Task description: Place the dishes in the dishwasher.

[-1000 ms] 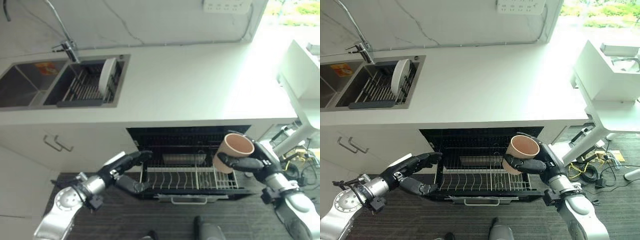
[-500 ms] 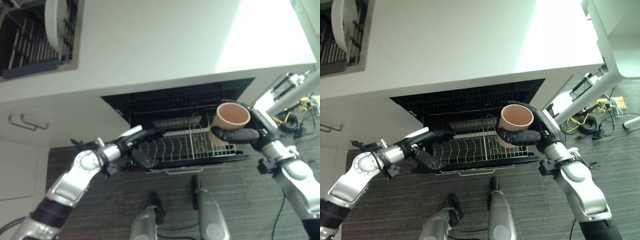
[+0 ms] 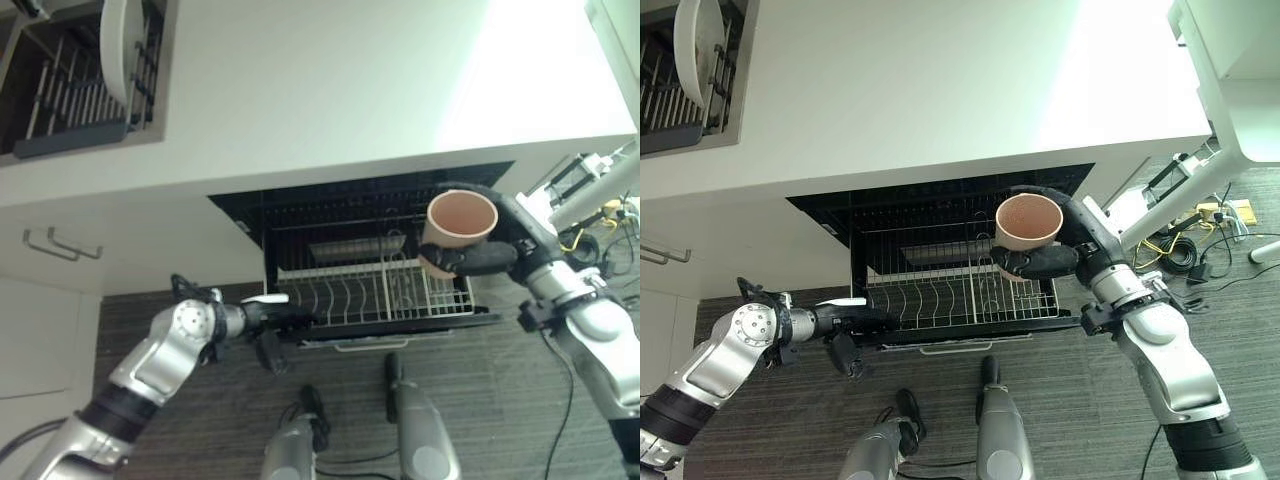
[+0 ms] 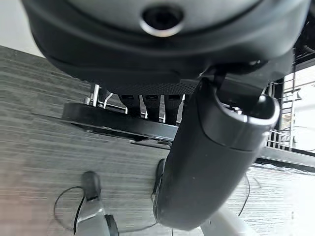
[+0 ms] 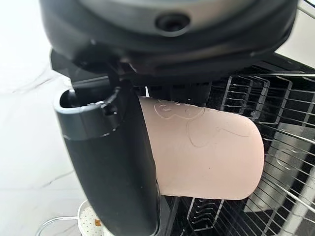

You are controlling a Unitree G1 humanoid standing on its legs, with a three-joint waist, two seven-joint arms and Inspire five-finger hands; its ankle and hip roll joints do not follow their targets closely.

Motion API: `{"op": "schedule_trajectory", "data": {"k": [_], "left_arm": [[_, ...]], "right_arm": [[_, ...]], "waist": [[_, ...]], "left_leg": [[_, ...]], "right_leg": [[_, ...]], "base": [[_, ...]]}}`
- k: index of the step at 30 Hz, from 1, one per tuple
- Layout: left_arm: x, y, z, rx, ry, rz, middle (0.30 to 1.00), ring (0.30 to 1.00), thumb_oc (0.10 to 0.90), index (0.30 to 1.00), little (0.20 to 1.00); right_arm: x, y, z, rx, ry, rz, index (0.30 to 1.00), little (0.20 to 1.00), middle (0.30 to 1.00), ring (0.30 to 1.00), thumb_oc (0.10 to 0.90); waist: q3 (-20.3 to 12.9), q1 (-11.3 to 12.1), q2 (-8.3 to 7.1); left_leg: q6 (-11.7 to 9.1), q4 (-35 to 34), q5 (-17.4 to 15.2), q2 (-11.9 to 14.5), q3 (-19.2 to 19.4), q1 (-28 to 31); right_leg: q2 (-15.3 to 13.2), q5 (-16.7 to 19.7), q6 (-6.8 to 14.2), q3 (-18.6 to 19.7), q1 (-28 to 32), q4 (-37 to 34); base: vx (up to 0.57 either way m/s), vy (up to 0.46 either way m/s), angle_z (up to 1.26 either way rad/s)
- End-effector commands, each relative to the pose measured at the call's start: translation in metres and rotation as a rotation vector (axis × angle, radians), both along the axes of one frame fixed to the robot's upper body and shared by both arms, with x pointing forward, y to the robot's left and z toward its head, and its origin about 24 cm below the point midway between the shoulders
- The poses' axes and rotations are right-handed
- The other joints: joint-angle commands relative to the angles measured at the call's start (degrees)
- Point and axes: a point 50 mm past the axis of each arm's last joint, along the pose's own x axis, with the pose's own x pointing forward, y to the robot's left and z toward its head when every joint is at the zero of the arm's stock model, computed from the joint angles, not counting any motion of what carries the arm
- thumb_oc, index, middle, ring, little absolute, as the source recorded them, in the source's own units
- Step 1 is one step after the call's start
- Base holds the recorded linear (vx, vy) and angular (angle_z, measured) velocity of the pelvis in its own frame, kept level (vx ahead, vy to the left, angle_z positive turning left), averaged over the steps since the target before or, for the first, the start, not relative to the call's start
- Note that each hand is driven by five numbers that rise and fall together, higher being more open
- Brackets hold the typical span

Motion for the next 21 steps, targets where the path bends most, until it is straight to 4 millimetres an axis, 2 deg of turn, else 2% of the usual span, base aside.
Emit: {"op": "schedule_trajectory", "data": {"k": [1, 2, 6, 7, 13, 17, 21], "left_arm": [[-0.018, -0.009, -0.024, 0.006, 0.270, -0.089, 0.900, 0.900, 0.800, 0.900, 0.900], [-0.024, -0.008, -0.036, 0.036, 0.382, -0.099, 0.900, 0.900, 0.800, 0.900, 0.900], [-0.040, -0.003, -0.057, 0.077, 0.612, -0.115, 0.900, 0.900, 0.800, 0.900, 0.900], [-0.049, 0.000, -0.071, 0.102, 0.722, -0.120, 0.900, 0.900, 0.800, 0.900, 0.900], [-0.074, -0.003, -0.092, 0.004, 0.986, -0.143, 0.900, 0.900, 0.800, 0.900, 0.900], [-0.084, -0.002, -0.102, -0.037, 1.010, -0.127, 0.900, 0.900, 0.800, 0.900, 0.900], [-0.074, -0.003, -0.106, -0.169, 0.775, 0.014, 0.900, 0.900, 0.800, 0.900, 0.900]], "right_arm": [[-0.001, 0.010, 0.040, -0.026, -0.210, 0.060, 0.300, 0.300, 0.300, 0.300, 0.400], [0.002, 0.012, 0.042, -0.028, -0.207, 0.062, 0.300, 0.300, 0.300, 0.300, 0.400], [0.008, 0.013, 0.045, -0.051, -0.191, 0.066, 0.300, 0.300, 0.300, 0.300, 0.400], [0.011, 0.013, 0.044, -0.066, -0.168, 0.072, 0.300, 0.300, 0.300, 0.300, 0.400], [0.019, 0.009, 0.033, -0.133, -0.082, 0.077, 0.300, 0.300, 0.300, 0.300, 0.400], [0.023, 0.004, 0.028, -0.155, -0.042, 0.066, 0.300, 0.300, 0.300, 0.300, 0.400], [0.024, -0.001, 0.017, -0.187, 0.013, 0.042, 0.300, 0.300, 0.300, 0.300, 0.400]], "waist": [[-6.66, -0.31, -1.50], [-6.73, -0.43, -1.51], [-6.81, -0.62, -1.32], [-7.08, -0.96, -1.26], [-7.48, -1.41, -0.69], [-7.58, -1.28, -0.38], [-7.87, -0.54, -0.22]], "left_leg": [[-2.52, 3.38, -3.50, 3.94, -2.98, 0.23], [-2.56, 3.38, -3.53, 3.88, -2.98, 0.21], [-2.48, 3.38, -3.68, 3.83, -2.80, 0.39], [-2.45, 3.38, -3.83, 3.76, -2.61, 0.65], [-2.60, 3.38, -3.91, 3.99, -1.89, 1.28], [-2.66, 3.38, -3.88, 3.97, -1.81, 1.60], [-2.71, 3.38, -3.72, 3.83, -2.17, 1.73]], "right_leg": [[-2.38, -4.21, 6.61, 1.58, 4.40, -0.63], [-2.28, -4.23, 6.61, 1.73, 4.36, -0.63], [-2.23, -4.39, 6.55, 1.77, 4.51, -0.63], [-2.16, -4.52, 6.53, 1.96, 4.68, -0.63], [-2.13, -4.89, 6.31, 2.18, 5.16, -0.63], [-2.22, -5.11, 6.16, 1.99, 5.67, -0.63], [-2.40, -5.33, 6.04, 1.50, 6.22, -0.63]], "base": [[0.00, 0.000, 0.00], [0.00, 0.000, 0.00], [0.01, 0.010, 0.00], [0.04, 0.040, -0.02], [0.03, 0.048, -0.07], [0.03, 0.029, -0.06], [0.05, 0.001, 0.00]]}}
